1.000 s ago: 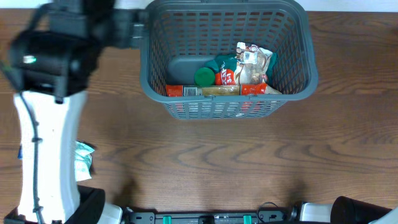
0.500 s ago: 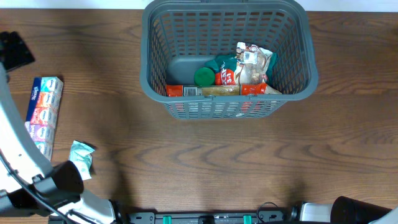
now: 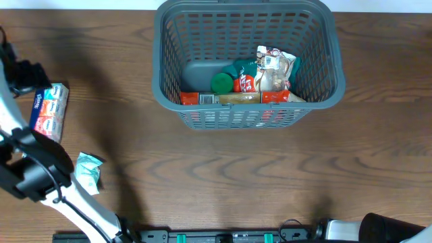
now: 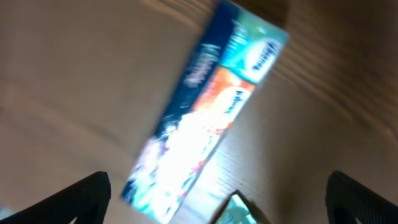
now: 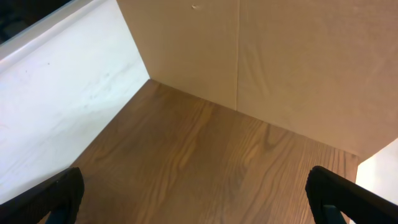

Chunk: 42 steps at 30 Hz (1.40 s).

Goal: Pack container
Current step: 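Grasp the blue-white tissue box with the left gripper and lift it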

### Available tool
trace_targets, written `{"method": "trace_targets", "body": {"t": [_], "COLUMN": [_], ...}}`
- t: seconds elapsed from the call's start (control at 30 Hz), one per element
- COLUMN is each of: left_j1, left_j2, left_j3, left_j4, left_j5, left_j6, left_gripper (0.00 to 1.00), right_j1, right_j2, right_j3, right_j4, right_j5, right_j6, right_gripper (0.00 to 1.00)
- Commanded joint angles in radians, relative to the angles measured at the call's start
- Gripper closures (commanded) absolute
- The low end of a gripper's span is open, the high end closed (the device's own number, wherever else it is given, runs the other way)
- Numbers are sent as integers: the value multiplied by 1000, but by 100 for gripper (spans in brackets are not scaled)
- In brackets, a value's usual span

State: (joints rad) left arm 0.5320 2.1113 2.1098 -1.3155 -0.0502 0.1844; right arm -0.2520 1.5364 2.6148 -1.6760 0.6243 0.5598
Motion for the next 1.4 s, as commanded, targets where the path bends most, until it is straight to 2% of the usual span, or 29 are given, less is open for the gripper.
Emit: {"method": "trace_targets", "body": {"t": [0.0, 0.33, 0.6, 1.0, 1.07, 1.1, 1.17, 1.2, 1.37], "left_j1": [3, 23, 69, 86, 84, 84, 84, 84, 75], "left_j2": [71, 245, 296, 361, 361, 361, 361, 361, 359], "left_j3": [-12, -12, -13, -44, -55, -57, -58, -58, -56], "left_j4": [11, 114, 181, 179, 181, 180, 176, 176, 150], "left_j5": [95, -3, -3, 70, 75, 97, 161, 183, 201], "left_j6": [124, 138, 163, 163, 163, 163, 163, 161, 90], "left_gripper": [7, 7, 7, 8, 16, 25, 62, 94, 94], "right_j1": [-10, -10, -10, -10, -10, -10, -10, -10, -10], "right_j2": [2, 2, 2, 2, 2, 2, 2, 2, 2], "right_j3": [-2, -2, -2, -2, -2, -2, -2, -2, -2], "right_j4": [-1, -1, -1, -1, -1, -1, -1, -1, -1], "right_j5": [10, 10, 10, 10, 10, 10, 10, 10, 10], "right_j6": [11, 11, 11, 11, 11, 11, 11, 11, 11], "right_gripper": [1, 1, 1, 1, 1, 1, 1, 1, 1]}}
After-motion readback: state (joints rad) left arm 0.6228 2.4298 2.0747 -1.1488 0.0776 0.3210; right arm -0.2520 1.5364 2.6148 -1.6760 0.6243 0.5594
